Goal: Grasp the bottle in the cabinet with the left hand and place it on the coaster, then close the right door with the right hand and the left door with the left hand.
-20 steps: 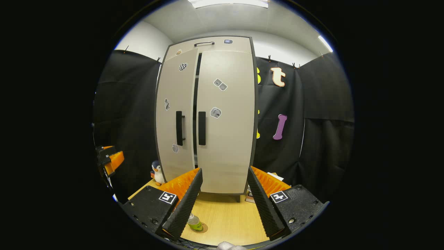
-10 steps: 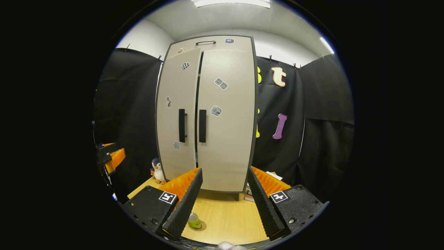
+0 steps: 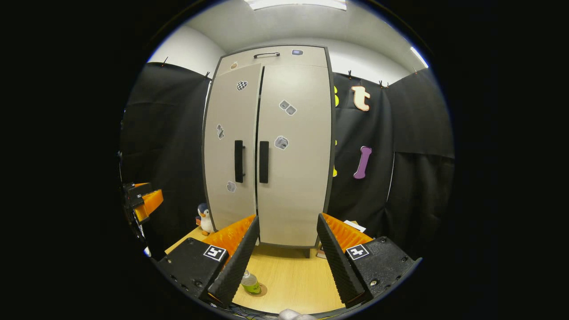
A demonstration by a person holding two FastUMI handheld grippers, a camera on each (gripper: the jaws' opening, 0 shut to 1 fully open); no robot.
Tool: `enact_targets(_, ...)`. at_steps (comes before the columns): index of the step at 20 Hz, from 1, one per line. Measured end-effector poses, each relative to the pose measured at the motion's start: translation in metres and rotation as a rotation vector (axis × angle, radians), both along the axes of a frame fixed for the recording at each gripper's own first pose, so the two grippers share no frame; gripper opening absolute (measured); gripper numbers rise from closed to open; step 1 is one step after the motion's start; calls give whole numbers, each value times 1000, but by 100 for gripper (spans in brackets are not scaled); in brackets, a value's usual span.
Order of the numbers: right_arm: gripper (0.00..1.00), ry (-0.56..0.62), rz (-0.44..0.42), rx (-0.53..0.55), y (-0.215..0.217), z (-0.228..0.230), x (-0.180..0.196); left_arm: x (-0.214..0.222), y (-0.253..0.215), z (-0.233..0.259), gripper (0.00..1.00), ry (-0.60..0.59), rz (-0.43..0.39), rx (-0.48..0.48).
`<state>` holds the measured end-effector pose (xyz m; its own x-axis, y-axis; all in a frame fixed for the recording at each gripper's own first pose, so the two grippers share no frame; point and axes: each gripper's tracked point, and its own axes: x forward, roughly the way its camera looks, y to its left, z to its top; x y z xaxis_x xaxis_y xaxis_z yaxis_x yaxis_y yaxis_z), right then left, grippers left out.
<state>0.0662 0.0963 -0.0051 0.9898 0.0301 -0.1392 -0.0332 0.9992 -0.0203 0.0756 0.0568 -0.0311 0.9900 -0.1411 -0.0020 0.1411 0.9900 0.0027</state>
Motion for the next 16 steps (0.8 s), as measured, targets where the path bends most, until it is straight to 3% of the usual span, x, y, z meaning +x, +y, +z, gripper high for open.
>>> enact_targets(16,81,27,-8,-15,-3,-11,-10,-3,-11,-7,96,10,-32,2)
